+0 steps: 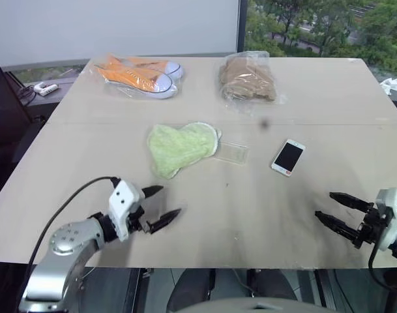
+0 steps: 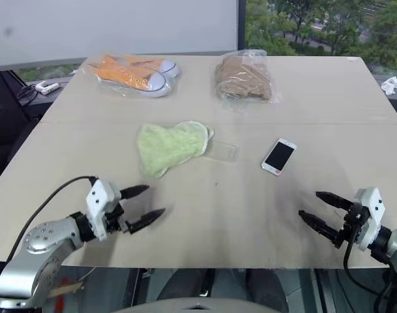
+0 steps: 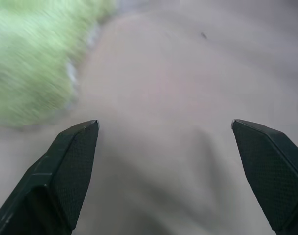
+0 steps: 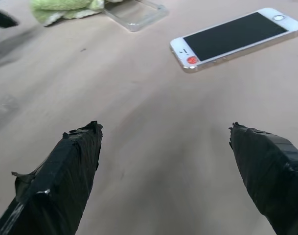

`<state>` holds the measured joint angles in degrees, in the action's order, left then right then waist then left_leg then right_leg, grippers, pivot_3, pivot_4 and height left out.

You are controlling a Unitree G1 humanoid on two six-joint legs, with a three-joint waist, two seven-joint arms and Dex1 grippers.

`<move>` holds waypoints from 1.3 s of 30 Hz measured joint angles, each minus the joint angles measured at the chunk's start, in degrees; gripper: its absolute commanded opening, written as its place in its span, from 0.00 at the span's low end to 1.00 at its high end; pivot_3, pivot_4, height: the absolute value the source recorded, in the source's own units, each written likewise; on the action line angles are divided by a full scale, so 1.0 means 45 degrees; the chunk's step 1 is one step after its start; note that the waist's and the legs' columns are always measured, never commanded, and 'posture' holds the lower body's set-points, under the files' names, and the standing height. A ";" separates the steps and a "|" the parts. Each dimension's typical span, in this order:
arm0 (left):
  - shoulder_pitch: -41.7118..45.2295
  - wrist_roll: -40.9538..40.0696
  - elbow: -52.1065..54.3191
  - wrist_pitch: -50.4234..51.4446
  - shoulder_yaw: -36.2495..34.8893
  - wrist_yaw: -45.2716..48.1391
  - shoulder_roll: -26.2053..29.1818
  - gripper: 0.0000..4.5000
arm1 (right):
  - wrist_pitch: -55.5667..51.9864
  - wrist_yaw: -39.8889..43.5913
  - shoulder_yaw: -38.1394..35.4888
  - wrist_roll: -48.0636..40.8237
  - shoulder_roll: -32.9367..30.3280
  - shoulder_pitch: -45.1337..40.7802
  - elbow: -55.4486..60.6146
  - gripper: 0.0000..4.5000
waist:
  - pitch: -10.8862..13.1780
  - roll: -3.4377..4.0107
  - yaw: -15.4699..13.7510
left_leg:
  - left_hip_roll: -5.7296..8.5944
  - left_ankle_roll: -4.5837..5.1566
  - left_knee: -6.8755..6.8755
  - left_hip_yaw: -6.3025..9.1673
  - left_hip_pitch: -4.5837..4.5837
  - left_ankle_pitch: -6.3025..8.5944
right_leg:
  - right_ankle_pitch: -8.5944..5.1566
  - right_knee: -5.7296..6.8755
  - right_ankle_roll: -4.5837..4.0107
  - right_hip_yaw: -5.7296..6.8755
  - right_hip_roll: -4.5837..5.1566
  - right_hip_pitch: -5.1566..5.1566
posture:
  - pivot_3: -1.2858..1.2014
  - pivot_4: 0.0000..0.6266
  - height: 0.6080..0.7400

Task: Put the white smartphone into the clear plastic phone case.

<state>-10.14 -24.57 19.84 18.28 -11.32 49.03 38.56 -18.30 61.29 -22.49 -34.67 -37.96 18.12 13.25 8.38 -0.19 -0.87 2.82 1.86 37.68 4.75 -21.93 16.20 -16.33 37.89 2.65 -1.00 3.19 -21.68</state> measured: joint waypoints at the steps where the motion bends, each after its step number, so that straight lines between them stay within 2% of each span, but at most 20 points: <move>1: 0.0162 0.0005 -0.0103 0.0024 0.0008 -0.0037 -0.0004 0.99 | -0.0044 0.0007 0.0012 -0.0038 -0.0001 0.0004 0.0058 1.00 | 0.0000 0.0002 0.0002 | 0.0001 0.0000 0.0000 -0.0002 0.0001 0.0000 | 0.0000 0.0000 0.0000 -0.0003 0.0000 -0.0001 | 0.52 0.24 1.00; 4: 0.2436 0.0512 -0.1729 0.0143 0.0299 -0.0560 -0.0089 0.99 | -0.0338 0.0009 0.0299 -0.0583 0.0001 -0.0285 0.1085 1.00 | -0.0002 -0.0006 0.0009 | 0.0003 -0.0004 0.0003 0.0005 0.0005 -0.0003 | 0.0002 0.0009 0.0002 0.0005 -0.0012 0.0000 | 0.52 0.24 1.00; 12: 0.6631 0.1758 -0.6024 -0.0135 0.1491 -0.1277 -0.1026 0.99 | -0.0510 -0.0482 0.0497 -0.1547 0.0331 -0.1014 0.3115 1.00 | 0.0005 -0.0059 0.0008 | 0.0016 -0.0060 0.0030 0.0011 -0.0017 -0.0036 | 0.0004 0.0006 0.0008 0.0019 -0.0012 -0.0007 | 0.52 0.24 1.00; 18: 0.8059 0.2535 -0.7792 0.0113 0.2604 -0.1052 -0.1396 0.99 | -0.0391 -0.1018 0.0416 -0.1655 0.0580 -0.1021 0.3275 1.00 | 0.0006 -0.0063 0.0024 | 0.0019 -0.0061 0.0036 0.0007 -0.0014 -0.0037 | 0.0004 0.0018 0.0009 0.0009 -0.0012 -0.0009 | 0.52 0.24 1.00; 23: 0.8655 0.2684 -0.8288 0.0405 0.2654 -0.1009 -0.1662 0.73 | -0.0205 -0.1155 0.0374 -0.1565 0.0605 -0.0734 0.3273 1.00 | 0.0005 -0.0062 0.0005 | 0.0018 -0.0061 0.0051 0.0013 -0.0013 -0.0037 | 0.0004 0.0032 0.0009 0.0015 -0.0012 -0.0007 | 0.52 0.24 1.00; 25: 0.8711 0.2668 -0.8288 0.0424 0.2623 -0.1006 -0.1766 0.49 | -0.0059 -0.1187 0.0369 -0.1516 0.0608 -0.0641 0.3271 1.00 | 0.0005 -0.0062 0.0004 | 0.0018 -0.0059 0.0080 0.0015 -0.0024 -0.0036 | 0.0004 0.0032 0.0009 0.0016 -0.0011 -0.0005 | 0.52 0.24 1.00; 26: 0.8713 0.2661 -0.8287 0.0423 0.2619 -0.1003 -0.1777 0.44 | -0.0043 -0.1188 0.0369 -0.1510 0.0608 -0.0620 0.3270 1.00 | 0.0005 -0.0062 0.0009 | 0.0018 -0.0059 0.0084 0.0015 -0.0025 -0.0036 | 0.0004 0.0032 0.0009 0.0016 -0.0011 -0.0005 | 0.52 0.24 1.00; 27: 0.8711 0.2638 -0.8256 0.0423 0.2565 -0.1003 -0.1811 0.34 | -0.0020 -0.1193 0.0369 -0.1508 0.0607 -0.0595 0.3246 1.00 | 0.0005 -0.0063 0.0017 | 0.0018 -0.0059 0.0086 0.0015 -0.0028 -0.0036 | 0.0004 0.0031 0.0010 0.0016 -0.0012 -0.0006 | 0.52 0.24 1.00; 30: 0.8619 0.2126 -0.7866 0.0422 0.2096 -0.0953 -0.2080 0.01 | 0.0023 -0.1194 0.0369 -0.1505 0.0597 -0.0701 0.3038 1.00 | 0.0006 -0.0064 0.0019 | 0.0017 -0.0059 0.0091 0.0017 -0.0034 -0.0036 | 0.0004 0.0031 0.0009 0.0017 -0.0011 -0.0008 | 0.52 0.24 1.00; 36: 0.8848 0.1001 -0.6313 0.0341 0.1292 -0.1095 -0.2482 0.01 | 0.0046 -0.1211 0.0378 -0.1483 0.0545 -0.1072 0.2796 1.00 | 0.0008 -0.0066 0.0015 | 0.0015 -0.0061 0.0098 0.0026 -0.0041 -0.0037 | 0.0005 0.0032 0.0009 0.0024 -0.0013 -0.0010 | 0.52 0.24 1.00; 39: 1.1467 0.1182 -0.7534 -0.0052 0.0470 -0.2664 -0.2290 0.01 | 0.0034 -0.1226 0.0435 -0.1450 0.0487 -0.1455 0.2749 1.00 | 0.0049 -0.0141 -0.0004 | 0.0018 -0.0063 0.0139 0.0058 -0.0059 -0.0038 | 0.0007 0.0054 0.0012 0.0065 -0.0024 -0.0009 | 0.52 0.24 1.00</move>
<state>41.46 -19.26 -14.07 18.04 -9.21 37.04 28.25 -18.14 55.78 -20.53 -41.20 -35.77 11.58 25.62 8.60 -0.82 -0.89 2.90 1.58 38.30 5.01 -22.20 16.03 -16.30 38.13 2.70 -0.71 3.08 -21.72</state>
